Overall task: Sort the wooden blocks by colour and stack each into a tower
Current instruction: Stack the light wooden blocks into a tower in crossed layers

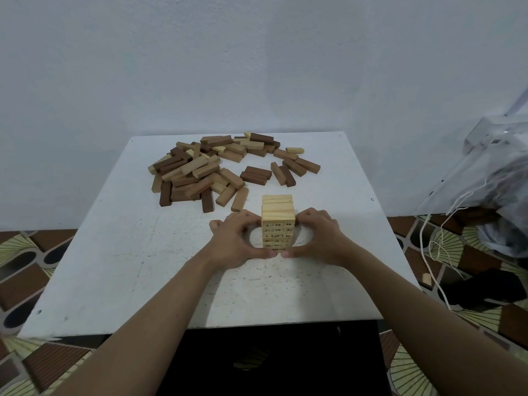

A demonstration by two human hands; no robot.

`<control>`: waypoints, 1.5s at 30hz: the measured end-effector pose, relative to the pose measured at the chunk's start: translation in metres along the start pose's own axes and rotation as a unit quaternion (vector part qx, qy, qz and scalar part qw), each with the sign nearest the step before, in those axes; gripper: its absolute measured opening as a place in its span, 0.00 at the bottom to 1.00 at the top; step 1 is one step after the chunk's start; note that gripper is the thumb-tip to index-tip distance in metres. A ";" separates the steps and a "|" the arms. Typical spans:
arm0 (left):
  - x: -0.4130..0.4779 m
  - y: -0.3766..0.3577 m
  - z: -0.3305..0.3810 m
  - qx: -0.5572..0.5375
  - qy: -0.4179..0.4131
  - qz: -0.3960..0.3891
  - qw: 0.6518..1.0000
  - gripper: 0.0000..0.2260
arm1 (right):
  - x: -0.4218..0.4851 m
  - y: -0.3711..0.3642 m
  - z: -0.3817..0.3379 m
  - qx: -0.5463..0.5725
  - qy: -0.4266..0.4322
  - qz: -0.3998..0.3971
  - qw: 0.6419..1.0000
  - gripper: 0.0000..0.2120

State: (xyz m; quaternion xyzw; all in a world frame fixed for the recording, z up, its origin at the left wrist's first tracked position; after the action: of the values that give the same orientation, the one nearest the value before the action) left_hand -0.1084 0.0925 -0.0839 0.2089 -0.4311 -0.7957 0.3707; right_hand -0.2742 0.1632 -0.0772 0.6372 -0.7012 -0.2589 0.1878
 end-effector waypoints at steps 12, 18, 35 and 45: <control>-0.002 0.000 -0.003 0.012 -0.002 -0.033 0.999 0.37 | -0.001 0.000 0.005 -0.006 -0.015 -0.032 0.999 0.35; -0.009 0.007 -0.007 -0.047 0.002 -0.077 0.996 0.36 | -0.001 0.005 0.006 0.039 -0.037 -0.073 0.996 0.32; 0.001 0.033 -0.050 0.286 -0.069 0.021 0.955 0.24 | 0.048 0.029 -0.026 -0.075 0.110 0.119 0.984 0.14; 0.048 0.031 -0.022 0.283 -0.105 -0.075 0.950 0.22 | 0.101 0.001 -0.065 -0.195 0.243 -0.011 0.950 0.18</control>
State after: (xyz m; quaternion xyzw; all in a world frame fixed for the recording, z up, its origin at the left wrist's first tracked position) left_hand -0.1117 0.0324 -0.0702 0.2516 -0.6581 -0.6841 0.1886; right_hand -0.2479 0.0553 -0.0316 0.6392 -0.5633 -0.2299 0.4704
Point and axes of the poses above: each hand's wrist, its own x-axis towards the middle knuckle, its own y-axis out of the back of the hand, z = x × y, the point moved 10 cm from there along x, towards the middle knuckle, and after that the axes turned 14 degrees about x, right-handed, at the moved point
